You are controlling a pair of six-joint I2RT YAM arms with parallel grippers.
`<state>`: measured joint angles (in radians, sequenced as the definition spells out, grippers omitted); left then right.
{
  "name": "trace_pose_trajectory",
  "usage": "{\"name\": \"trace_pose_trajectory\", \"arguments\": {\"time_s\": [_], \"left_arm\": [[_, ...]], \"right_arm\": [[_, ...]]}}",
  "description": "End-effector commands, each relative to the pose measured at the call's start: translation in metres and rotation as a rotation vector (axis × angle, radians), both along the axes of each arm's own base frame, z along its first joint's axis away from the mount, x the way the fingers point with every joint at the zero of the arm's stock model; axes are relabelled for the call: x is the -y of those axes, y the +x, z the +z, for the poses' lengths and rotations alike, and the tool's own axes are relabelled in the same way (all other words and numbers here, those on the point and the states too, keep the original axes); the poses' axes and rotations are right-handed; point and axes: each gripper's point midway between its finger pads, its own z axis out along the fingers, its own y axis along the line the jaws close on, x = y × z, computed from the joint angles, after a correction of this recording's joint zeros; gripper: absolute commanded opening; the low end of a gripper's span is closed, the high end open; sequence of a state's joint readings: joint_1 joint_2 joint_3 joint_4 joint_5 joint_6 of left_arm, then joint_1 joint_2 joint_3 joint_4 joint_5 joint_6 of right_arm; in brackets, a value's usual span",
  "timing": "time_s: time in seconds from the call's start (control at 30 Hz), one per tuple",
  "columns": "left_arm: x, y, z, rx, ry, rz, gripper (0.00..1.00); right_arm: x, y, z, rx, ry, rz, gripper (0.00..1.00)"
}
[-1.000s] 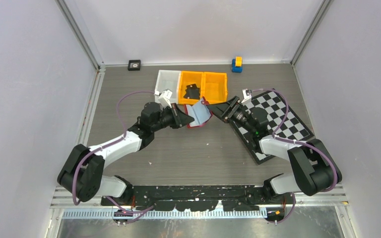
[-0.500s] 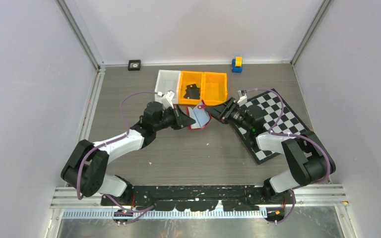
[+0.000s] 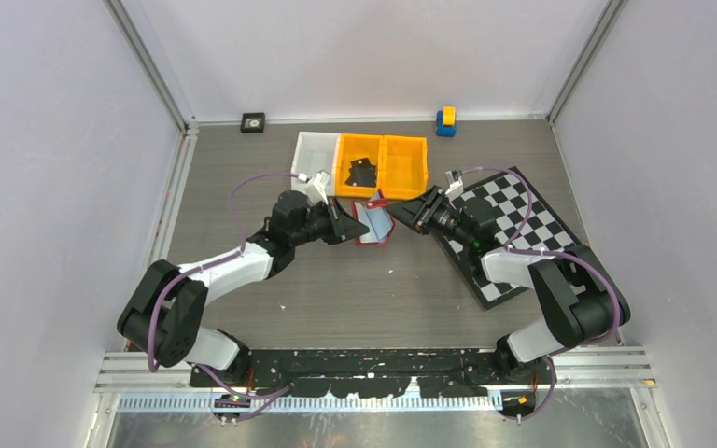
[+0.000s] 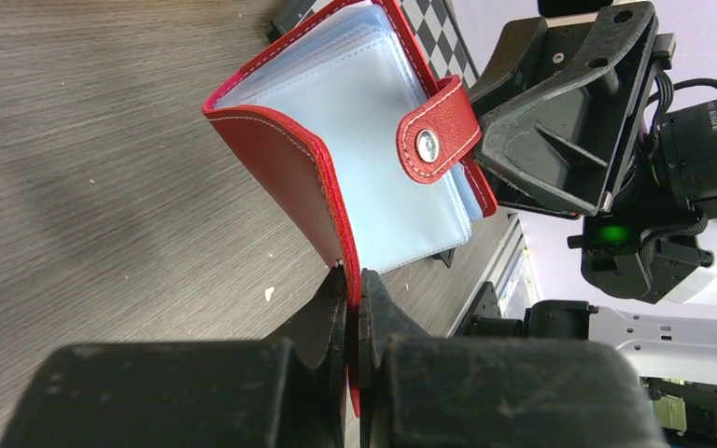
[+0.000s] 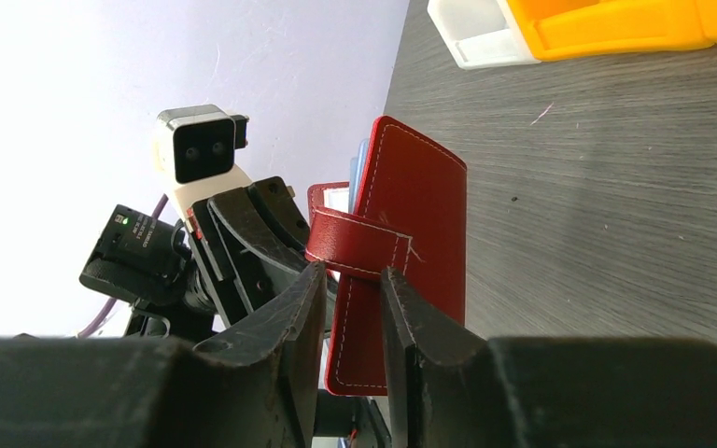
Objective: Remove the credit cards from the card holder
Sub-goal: Remove the credit card from the card holder.
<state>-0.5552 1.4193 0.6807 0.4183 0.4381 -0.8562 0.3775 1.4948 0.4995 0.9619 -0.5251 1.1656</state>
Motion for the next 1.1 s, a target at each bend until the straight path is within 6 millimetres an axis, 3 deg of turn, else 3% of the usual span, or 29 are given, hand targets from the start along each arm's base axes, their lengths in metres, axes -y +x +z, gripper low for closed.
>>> {"name": "trace_pose_trajectory", "arguments": {"time_s": [0.0,0.07,0.2,0.3,0.67,0.83,1.0,1.07], "left_arm": [[0.008,0.007,0.035,0.096,-0.062,-0.019,0.0],[0.008,0.007,0.036,0.098,-0.063,-0.019,0.0],[0.004,0.005,0.044,0.126,-0.057,-0.007,0.0],[0.0,0.005,0.047,0.134,-0.047,0.005,0.0],[-0.002,0.003,0.054,0.154,-0.049,0.006,0.0],[-0.005,0.004,0.054,0.16,-0.034,0.022,0.0],[-0.007,0.004,0.054,0.163,-0.026,0.032,0.0],[-0.009,0.006,0.052,0.158,-0.021,0.045,0.04]], "right_arm": [[-0.004,0.002,0.028,0.095,0.025,0.02,0.33],[-0.004,0.002,0.028,0.098,0.024,0.021,0.37],[-0.003,0.001,0.025,0.099,0.004,0.016,0.54],[-0.002,0.001,0.025,0.103,-0.006,0.014,0.56],[-0.005,-0.004,0.033,0.136,0.031,0.043,0.42],[-0.004,-0.002,0.03,0.122,0.018,0.034,0.24],[-0.003,0.001,0.024,0.099,-0.01,0.019,0.13],[-0.003,0.0,0.026,0.108,-0.004,0.021,0.06]]}}
